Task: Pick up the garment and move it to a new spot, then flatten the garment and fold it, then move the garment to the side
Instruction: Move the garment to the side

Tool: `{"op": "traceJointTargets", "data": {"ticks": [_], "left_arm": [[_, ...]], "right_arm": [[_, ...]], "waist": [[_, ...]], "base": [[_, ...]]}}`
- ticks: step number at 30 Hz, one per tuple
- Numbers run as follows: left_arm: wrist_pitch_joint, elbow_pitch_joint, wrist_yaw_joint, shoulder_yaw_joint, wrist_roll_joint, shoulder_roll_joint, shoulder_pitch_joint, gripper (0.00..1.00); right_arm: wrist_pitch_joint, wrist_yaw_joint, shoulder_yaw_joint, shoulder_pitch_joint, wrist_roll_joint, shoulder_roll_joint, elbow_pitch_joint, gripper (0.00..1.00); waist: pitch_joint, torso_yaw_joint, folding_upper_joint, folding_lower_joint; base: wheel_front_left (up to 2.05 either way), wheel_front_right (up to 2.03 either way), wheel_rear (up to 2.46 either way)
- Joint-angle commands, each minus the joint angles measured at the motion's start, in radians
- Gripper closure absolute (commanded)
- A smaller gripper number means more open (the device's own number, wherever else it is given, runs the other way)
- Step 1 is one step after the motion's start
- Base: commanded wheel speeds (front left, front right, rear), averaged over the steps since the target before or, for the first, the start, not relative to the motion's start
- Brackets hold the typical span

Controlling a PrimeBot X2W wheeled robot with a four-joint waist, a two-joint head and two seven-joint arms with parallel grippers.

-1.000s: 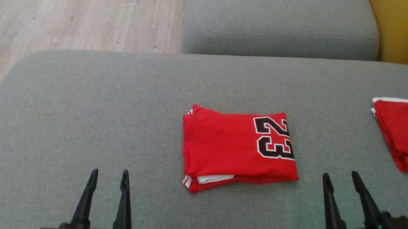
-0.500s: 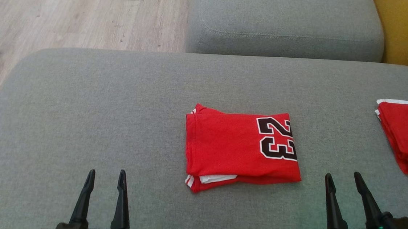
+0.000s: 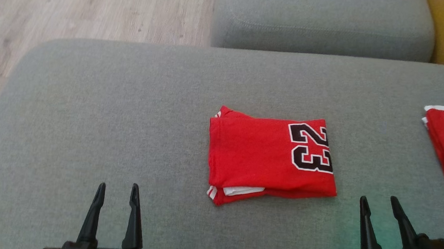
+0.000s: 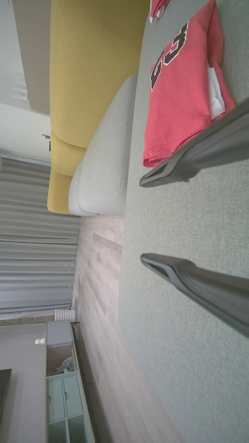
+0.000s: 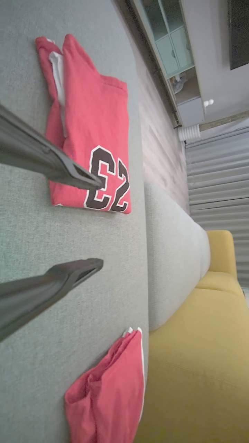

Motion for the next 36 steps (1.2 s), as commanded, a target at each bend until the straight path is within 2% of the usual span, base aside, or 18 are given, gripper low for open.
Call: {"op": "traceJointTargets", "data": {"ticks": [1, 8, 19, 20, 21, 23, 36], "left_arm": [[-0.005, -0.036, -0.003, 0.025, 0.001, -0.006, -0.044, 0.0], [-0.005, -0.038, -0.007, 0.005, 0.004, -0.006, -0.071, 0.0], [-0.005, -0.027, 0.001, -0.035, -0.002, -0.006, -0.118, 0.0], [-0.005, -0.026, 0.002, -0.038, -0.004, -0.006, -0.121, 0.0], [-0.005, -0.026, 0.003, -0.042, -0.005, -0.006, -0.124, 0.0], [-0.005, -0.027, 0.006, -0.044, -0.006, -0.006, -0.129, 0.0], [-0.005, -0.039, -0.018, -0.02, 0.038, -0.006, -0.179, 0.0]], "right_arm": [[-0.014, -0.001, 0.012, -0.062, -0.012, -0.007, -0.016, 0.0], [0.018, -0.001, -0.014, -0.21, 0.002, -0.003, 0.127, 0.0], [0.252, -0.001, 0.037, -0.423, 0.074, -0.014, 0.302, 0.0], [0.267, -0.001, 0.049, -0.432, 0.083, -0.013, 0.317, 0.04], [0.281, -0.001, 0.065, -0.438, 0.093, -0.013, 0.329, 0.42], [0.291, -0.001, 0.097, -0.448, 0.117, -0.015, 0.34, 1.0], [0.164, -0.001, 0.18, -0.537, 0.166, -0.024, 0.286, 1.0]], "waist": [[0.017, 0.01, 0.0, 0.0], [0.088, 0.039, 0.0, 0.0], [0.162, 0.057, 0.0, 0.0], [0.166, 0.056, 0.0, 0.0], [0.17, 0.054, 0.0, 0.0], [0.181, 0.045, 0.0, 0.0], [0.279, -0.132, 0.0, 0.0]], "base": [[0.0, 0.0, 0.0], [0.0, 0.0, 0.0], [0.0, 0.0, 0.0], [0.0, 0.0, 0.0], [0.0, 0.0, 0.0], [0.0, 0.0, 0.0], [0.0, 0.0, 0.0]]}}
